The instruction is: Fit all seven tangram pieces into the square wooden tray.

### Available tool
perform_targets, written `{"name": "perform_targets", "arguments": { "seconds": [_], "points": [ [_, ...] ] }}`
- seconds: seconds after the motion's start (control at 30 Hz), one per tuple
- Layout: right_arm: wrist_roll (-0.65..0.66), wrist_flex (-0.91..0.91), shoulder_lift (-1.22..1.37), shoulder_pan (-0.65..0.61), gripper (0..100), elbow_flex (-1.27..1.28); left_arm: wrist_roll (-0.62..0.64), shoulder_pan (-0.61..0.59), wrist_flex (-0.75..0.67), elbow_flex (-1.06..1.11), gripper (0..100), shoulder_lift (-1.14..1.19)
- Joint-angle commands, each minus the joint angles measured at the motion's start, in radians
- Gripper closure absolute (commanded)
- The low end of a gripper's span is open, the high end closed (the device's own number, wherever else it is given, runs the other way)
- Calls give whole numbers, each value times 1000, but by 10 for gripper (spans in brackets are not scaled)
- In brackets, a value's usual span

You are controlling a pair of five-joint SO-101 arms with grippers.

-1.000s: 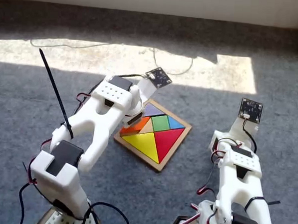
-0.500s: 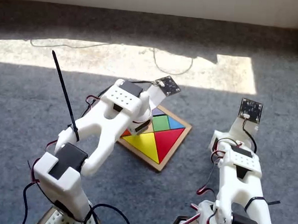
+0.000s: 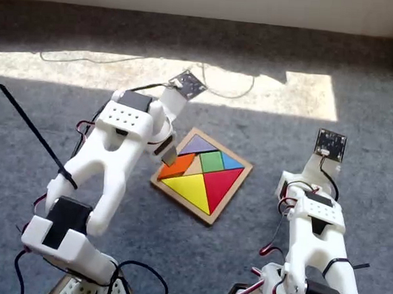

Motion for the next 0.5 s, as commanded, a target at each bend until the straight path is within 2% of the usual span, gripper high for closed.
{"name": "perform_targets", "arguments": {
  "seconds": [0.0, 0.47],
  "points": [
    [11, -28, 2, -8, 991, -59, 11, -5, -29, -15, 755, 65],
    [11, -28, 2, -8, 991, -59, 51, 85, -83, -18, 758, 142]
  ]
}}
